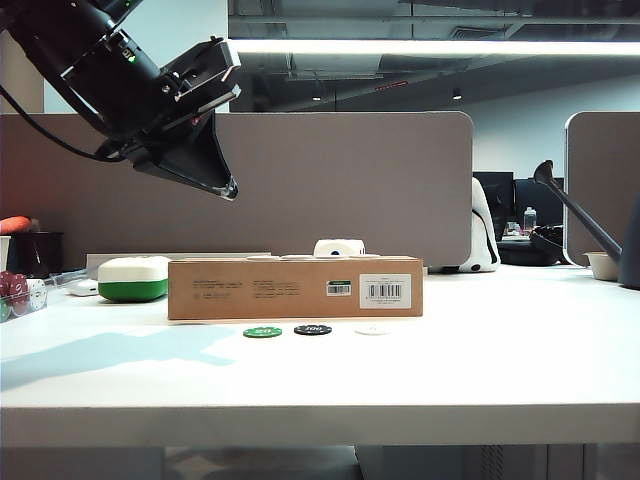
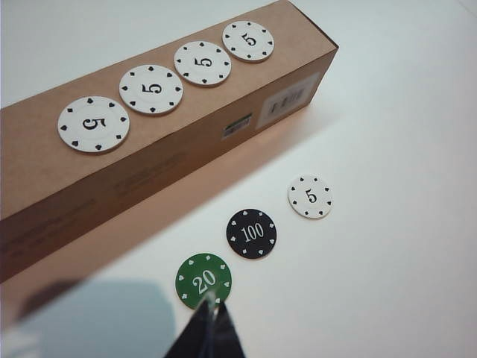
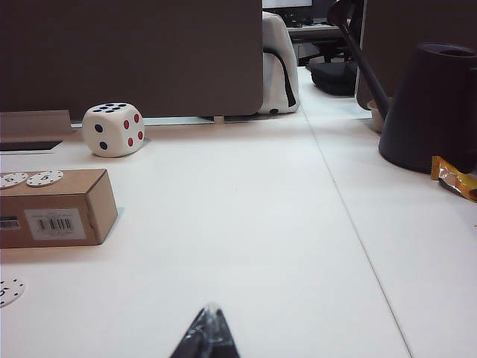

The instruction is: Push the chip, whose value equals the sum of all the chip values on the rectangular box, forward next to the box.

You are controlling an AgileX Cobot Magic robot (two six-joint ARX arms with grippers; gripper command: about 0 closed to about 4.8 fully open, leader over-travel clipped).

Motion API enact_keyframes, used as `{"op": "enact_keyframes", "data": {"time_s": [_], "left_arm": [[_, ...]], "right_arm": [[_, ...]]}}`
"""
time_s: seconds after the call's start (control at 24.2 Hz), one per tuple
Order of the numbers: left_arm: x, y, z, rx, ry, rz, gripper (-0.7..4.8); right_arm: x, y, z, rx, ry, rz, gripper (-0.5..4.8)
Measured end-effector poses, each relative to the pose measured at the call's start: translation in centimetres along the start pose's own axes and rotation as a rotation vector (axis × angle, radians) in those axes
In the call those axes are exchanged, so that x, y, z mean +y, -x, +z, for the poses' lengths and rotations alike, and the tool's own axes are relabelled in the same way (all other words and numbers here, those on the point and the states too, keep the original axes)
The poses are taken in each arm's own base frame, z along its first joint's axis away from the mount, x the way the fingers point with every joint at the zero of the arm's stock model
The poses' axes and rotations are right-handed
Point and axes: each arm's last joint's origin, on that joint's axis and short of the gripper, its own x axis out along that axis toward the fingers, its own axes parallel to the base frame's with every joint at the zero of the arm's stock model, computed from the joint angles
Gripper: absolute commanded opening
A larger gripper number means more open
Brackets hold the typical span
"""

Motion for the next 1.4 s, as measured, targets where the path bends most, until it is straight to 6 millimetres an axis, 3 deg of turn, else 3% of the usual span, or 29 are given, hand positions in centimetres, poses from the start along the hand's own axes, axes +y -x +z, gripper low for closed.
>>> {"op": "enact_keyframes", "data": {"time_s": [0.41, 0.66, 0.78, 0.91, 0.95, 0.99, 1.03, 1.11, 1.2, 1.24, 1.32, 1.4], "left_arm": [[0.0, 0.0, 0.0, 0.0, 0.0, -0.001, -0.05], [0.0, 0.0, 0.0, 0.0, 0.0, 0.0, -0.05], [0.0, 0.0, 0.0, 0.0, 0.0, 0.0, -0.05], [0.0, 0.0, 0.0, 0.0, 0.0, 0.0, -0.05], [0.0, 0.0, 0.0, 0.0, 0.0, 0.0, -0.05], [0.0, 0.0, 0.0, 0.0, 0.0, 0.0, -0.05], [0.0, 0.0, 0.0, -0.001, 0.0, 0.0, -0.05], [0.0, 0.0, 0.0, 0.0, 0.0, 0.0, -0.05], [0.0, 0.0, 0.0, 0.0, -0.001, -0.001, -0.05], [0.0, 0.0, 0.0, 0.0, -0.001, 0.0, -0.05], [0.0, 0.0, 0.0, 0.0, 0.0, 0.0, -0.05], [0.0, 0.0, 0.0, 0.0, 0.0, 0.0, -0.05]], "right_arm": [[0.0, 0.0, 0.0, 0.001, -0.03, 0.009, -0.04], [0.7, 0.1, 0.6, 0.032, -0.703, 0.249, -0.05], [1.3, 0.4, 1.8, 0.018, -0.92, 0.431, -0.05], [1.6, 1.7, 5.6, -0.262, -1.004, 0.614, -0.05], [1.6, 2.8, 8.5, -0.353, -1.017, 0.629, -0.05], [1.6, 3.3, 9.7, -0.386, -1.011, 0.636, -0.05], [1.6, 4.1, 12.4, -0.398, -0.966, 0.618, -0.05], [1.8, 4.1, 14.8, -0.374, -0.891, 0.572, -0.05], [2.1, 3.1, 18.0, -0.312, -0.744, 0.52, -0.05], [2.4, 1.7, 20.3, -0.267, -0.635, 0.501, -0.05], [2.7, -1.0, 22.2, -0.181, -0.544, 0.491, -0.05], [3.0, -3.6, 22.2, -0.075, -0.505, 0.472, -0.05]]}}
